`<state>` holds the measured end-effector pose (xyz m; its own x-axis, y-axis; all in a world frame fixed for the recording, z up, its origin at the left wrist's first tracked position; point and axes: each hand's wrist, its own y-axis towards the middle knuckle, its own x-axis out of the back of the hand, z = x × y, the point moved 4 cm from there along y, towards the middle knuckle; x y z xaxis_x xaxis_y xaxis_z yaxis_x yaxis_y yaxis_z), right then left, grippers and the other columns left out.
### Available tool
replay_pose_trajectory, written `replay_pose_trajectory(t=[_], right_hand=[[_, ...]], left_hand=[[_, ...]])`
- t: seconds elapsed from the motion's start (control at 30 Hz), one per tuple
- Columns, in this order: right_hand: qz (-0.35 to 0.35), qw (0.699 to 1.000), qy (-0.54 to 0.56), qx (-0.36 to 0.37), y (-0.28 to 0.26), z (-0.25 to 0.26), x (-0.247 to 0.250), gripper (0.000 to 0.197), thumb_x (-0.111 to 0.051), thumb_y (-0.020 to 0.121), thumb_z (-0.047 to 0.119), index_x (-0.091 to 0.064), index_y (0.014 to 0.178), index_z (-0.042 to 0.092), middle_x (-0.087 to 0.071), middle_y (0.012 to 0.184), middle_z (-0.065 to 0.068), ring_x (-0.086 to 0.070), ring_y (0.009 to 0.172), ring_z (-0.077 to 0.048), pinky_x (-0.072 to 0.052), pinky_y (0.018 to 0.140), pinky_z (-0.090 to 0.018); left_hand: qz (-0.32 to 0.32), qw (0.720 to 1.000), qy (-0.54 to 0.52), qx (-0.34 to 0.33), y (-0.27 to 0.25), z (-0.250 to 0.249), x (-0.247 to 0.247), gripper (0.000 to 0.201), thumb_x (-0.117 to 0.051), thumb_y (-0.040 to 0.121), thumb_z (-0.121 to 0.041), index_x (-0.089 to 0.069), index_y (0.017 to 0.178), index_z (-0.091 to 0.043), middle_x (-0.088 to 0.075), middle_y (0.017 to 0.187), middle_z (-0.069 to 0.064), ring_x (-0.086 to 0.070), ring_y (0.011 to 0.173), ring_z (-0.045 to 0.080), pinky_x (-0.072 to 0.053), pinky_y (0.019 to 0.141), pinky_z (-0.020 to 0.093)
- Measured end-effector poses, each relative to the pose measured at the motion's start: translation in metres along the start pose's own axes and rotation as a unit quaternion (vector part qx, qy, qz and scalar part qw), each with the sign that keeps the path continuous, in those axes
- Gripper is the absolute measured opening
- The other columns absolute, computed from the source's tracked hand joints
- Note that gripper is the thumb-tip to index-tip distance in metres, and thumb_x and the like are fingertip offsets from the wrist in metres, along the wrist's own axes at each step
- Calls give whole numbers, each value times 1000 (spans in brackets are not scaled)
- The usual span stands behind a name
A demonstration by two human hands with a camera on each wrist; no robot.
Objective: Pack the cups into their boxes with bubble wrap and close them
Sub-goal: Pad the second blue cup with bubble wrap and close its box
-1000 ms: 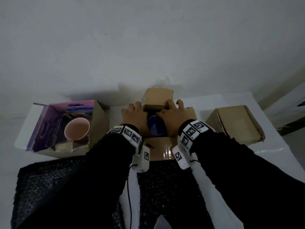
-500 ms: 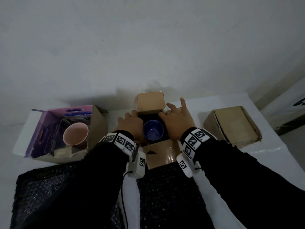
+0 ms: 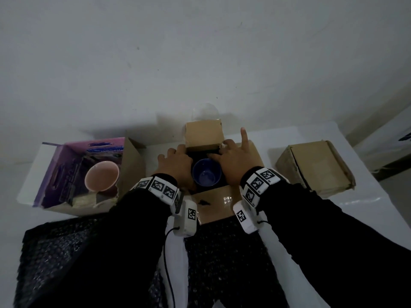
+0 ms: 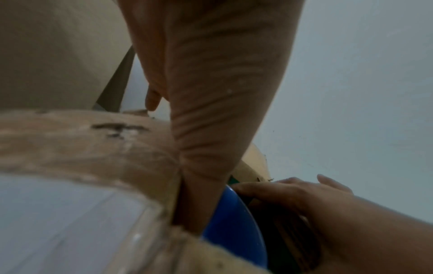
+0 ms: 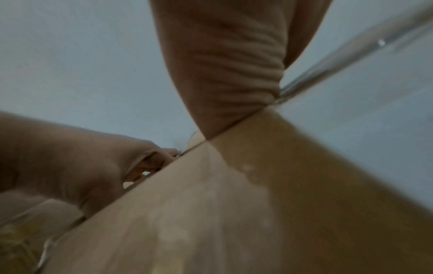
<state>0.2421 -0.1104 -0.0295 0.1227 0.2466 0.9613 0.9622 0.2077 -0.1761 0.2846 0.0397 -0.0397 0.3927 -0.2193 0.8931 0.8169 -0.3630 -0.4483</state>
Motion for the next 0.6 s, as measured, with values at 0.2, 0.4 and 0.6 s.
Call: replay_pose_trajectory(t=[0.2, 0.4, 0.6], right_hand=[[-80, 996, 39, -32, -24, -6, 6, 24, -57, 84, 36, -69, 104, 33, -67, 115, 7, -35, 137, -21, 24, 105, -60], [-206, 953, 218, -35, -66, -10, -5, 26, -51, 86, 37, -71, 102, 30, -69, 107, 7, -49, 119, -23, -18, 105, -47], [-262, 920, 292, -4, -126, 8, -22, 23, -56, 82, 22, -61, 104, 16, -60, 110, -3, -51, 101, -26, -42, 76, -38]], left_hand=[[-164, 985, 44, -14, -34, -5, 4, 63, -65, 64, -72, -59, 118, -42, -20, 156, 8, -15, 143, 36, -23, 109, 56], [-118, 976, -179, -47, -77, -8, -34, 51, -52, 90, -58, -45, 138, -42, -5, 162, 5, -7, 147, 31, -22, 113, 55], [-218, 973, -62, -37, -92, -16, -63, 58, -59, 84, -51, -46, 138, -31, -14, 160, 14, -19, 144, 38, -36, 104, 56]])
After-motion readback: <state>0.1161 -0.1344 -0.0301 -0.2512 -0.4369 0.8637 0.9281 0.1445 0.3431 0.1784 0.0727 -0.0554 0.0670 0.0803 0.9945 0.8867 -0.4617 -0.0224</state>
